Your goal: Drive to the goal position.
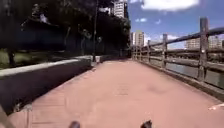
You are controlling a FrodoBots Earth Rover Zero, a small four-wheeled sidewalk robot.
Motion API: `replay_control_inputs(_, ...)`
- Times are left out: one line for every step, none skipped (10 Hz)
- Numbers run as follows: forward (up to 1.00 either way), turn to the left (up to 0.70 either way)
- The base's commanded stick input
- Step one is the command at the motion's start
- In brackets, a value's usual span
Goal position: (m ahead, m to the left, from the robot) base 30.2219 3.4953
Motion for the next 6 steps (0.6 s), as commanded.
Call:
replay_control_inputs(1.0,0.0)
replay_control_inputs(1.0,0.0)
replay_control_inputs(1.0,0.0)
replay_control_inputs(1.0,0.0)
replay_control_inputs(1.0,0.0)
replay_control_inputs(1.0,-0.17)
